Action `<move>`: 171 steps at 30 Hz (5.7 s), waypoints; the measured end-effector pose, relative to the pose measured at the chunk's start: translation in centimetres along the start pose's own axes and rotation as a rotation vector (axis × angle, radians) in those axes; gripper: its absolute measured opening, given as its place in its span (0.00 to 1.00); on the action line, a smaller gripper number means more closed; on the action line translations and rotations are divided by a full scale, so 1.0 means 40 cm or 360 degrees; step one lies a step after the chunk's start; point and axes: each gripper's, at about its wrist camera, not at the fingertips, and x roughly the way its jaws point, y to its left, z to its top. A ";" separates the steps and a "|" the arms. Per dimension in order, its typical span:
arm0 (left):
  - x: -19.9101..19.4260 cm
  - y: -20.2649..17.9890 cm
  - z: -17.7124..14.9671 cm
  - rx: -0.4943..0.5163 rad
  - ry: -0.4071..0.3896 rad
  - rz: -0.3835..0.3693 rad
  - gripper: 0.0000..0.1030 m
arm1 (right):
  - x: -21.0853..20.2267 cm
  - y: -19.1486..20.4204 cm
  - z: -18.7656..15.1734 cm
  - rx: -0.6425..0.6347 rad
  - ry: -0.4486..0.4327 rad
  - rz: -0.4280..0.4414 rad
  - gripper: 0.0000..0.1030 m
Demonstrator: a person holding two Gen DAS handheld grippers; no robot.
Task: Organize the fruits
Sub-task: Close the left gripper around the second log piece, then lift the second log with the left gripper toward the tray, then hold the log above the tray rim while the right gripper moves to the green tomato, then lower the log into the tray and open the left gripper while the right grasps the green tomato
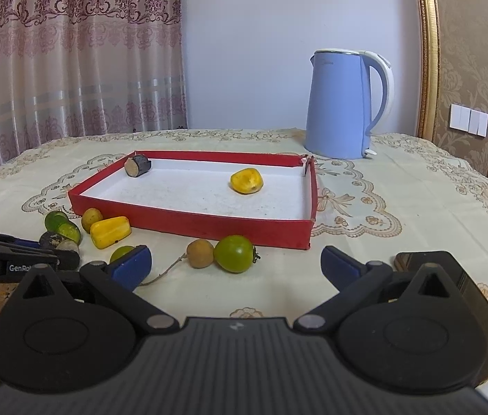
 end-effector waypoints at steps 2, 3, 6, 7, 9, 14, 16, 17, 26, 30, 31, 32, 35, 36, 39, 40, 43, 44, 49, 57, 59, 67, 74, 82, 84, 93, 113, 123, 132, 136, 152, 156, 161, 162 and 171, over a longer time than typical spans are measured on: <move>-0.009 0.003 0.002 0.0007 -0.0016 0.0016 0.32 | -0.002 -0.001 -0.001 -0.0001 -0.0011 0.0002 1.00; -0.013 0.005 0.005 0.0005 -0.0023 0.0025 0.32 | -0.002 -0.001 -0.002 -0.0004 -0.0014 0.0003 1.00; -0.022 0.012 0.012 0.0001 -0.0041 0.0044 0.32 | -0.002 -0.001 -0.002 -0.0007 -0.0013 0.0010 1.00; -0.024 0.015 0.015 0.0001 -0.0047 0.0055 0.32 | -0.002 0.000 -0.002 -0.0006 -0.0012 0.0014 1.00; -0.029 0.019 0.019 0.0004 -0.0063 0.0080 0.32 | -0.002 0.001 -0.002 -0.0011 -0.0010 0.0022 1.00; -0.035 0.029 0.031 0.0014 -0.0087 0.0128 0.32 | -0.001 0.000 -0.001 -0.0006 -0.0004 0.0027 1.00; -0.037 0.031 0.035 0.0014 -0.0094 0.0138 0.32 | 0.000 -0.002 -0.002 -0.0001 -0.0001 0.0026 1.00; -0.038 0.032 0.037 0.0015 -0.0098 0.0142 0.32 | 0.000 -0.003 -0.001 0.0000 0.0000 0.0024 1.00; -0.034 0.031 0.052 0.0029 -0.0102 0.0162 0.32 | -0.001 0.004 -0.001 -0.0022 -0.0008 0.0039 1.00; -0.031 0.031 0.060 0.0033 -0.0104 0.0183 0.32 | -0.001 0.002 0.000 -0.0019 -0.0008 0.0036 1.00; -0.029 0.031 0.063 0.0034 -0.0103 0.0188 0.32 | -0.001 0.002 0.000 -0.0018 -0.0009 0.0035 1.00; -0.027 0.031 0.065 0.0037 -0.0102 0.0193 0.32 | -0.001 0.002 0.000 -0.0019 -0.0009 0.0032 1.00; -0.026 0.030 0.074 0.0037 -0.0107 0.0205 0.32 | -0.003 0.002 0.001 -0.0023 -0.0013 0.0030 1.00; -0.025 0.030 0.077 0.0038 -0.0110 0.0206 0.32 | -0.002 0.002 0.001 -0.0022 -0.0013 0.0030 1.00; -0.023 0.028 0.088 0.0040 -0.0115 0.0210 0.32 | -0.001 0.001 0.002 -0.0023 -0.0013 0.0029 1.00; -0.023 0.027 0.091 0.0041 -0.0115 0.0210 0.32 | -0.002 0.001 0.002 -0.0023 -0.0014 0.0029 1.00; -0.017 0.025 0.102 0.0040 -0.0107 0.0205 0.32 | -0.002 0.002 0.002 -0.0022 -0.0013 0.0030 1.00; -0.016 0.025 0.105 0.0039 -0.0106 0.0205 0.32 | -0.002 0.002 0.002 -0.0023 -0.0014 0.0029 1.00; -0.013 0.018 0.119 0.0051 -0.0123 0.0217 0.32 | -0.002 0.000 0.003 -0.0022 -0.0014 0.0028 1.00; -0.002 0.018 0.142 0.0051 -0.0127 0.0224 0.32 | 0.001 -0.004 0.005 -0.0015 -0.0010 0.0030 1.00; 0.002 0.016 0.149 0.0059 -0.0132 0.0233 0.32 | 0.003 -0.008 0.005 -0.0007 -0.0007 0.0037 1.00; 0.016 0.010 0.168 0.0077 -0.0142 0.0255 0.32 | 0.011 -0.019 0.001 0.0020 0.0003 0.0026 1.00; 0.018 0.008 0.166 0.0079 -0.0138 0.0253 0.32 | 0.021 -0.021 0.007 0.0021 0.0020 0.0070 0.90; 0.013 0.004 0.166 0.0085 -0.0149 0.0244 0.32 | 0.066 -0.011 0.020 -0.0024 0.0086 0.0076 0.73; 0.014 0.005 0.166 0.0082 -0.0151 0.0248 0.32 | 0.066 -0.007 0.020 -0.0013 0.0099 0.0127 0.68; 0.017 0.006 0.163 0.0073 -0.0145 0.0241 0.32 | 0.081 0.098 0.030 -0.0186 0.0143 0.0401 0.53; 0.032 0.024 0.166 0.0062 -0.0127 0.0250 0.32 | 0.127 0.142 0.031 -0.0247 0.0229 0.0396 0.32; 0.044 -0.005 0.196 0.0114 -0.0154 0.0267 0.32 | 0.070 0.086 0.062 -0.0148 0.0115 0.0361 0.32; 0.084 -0.046 0.248 0.0169 -0.0165 0.0293 0.32 | 0.050 0.047 0.074 -0.0094 0.0074 0.0340 0.32; 0.107 -0.058 0.273 0.0180 -0.0154 0.0302 0.32 | 0.045 0.032 0.078 -0.0075 0.0061 0.0327 0.32; 0.217 -0.127 0.327 0.0255 -0.0092 0.0317 0.32 | 0.048 -0.006 0.084 -0.0032 0.0047 0.0307 0.32; 0.243 -0.140 0.333 0.0271 -0.0072 0.0322 0.32 | 0.049 -0.016 0.085 -0.0023 0.0049 0.0302 0.32; 0.282 -0.158 0.340 0.0280 -0.0044 0.0326 0.32 | 0.053 -0.028 0.085 -0.0005 0.0050 0.0289 0.32; 0.290 -0.161 0.342 0.0281 -0.0035 0.0323 0.32 | 0.054 -0.031 0.085 -0.0002 0.0051 0.0286 0.32; 0.356 -0.204 0.366 0.0322 0.0016 0.0309 0.33 | 0.061 -0.049 0.080 0.0020 0.0061 0.0258 0.32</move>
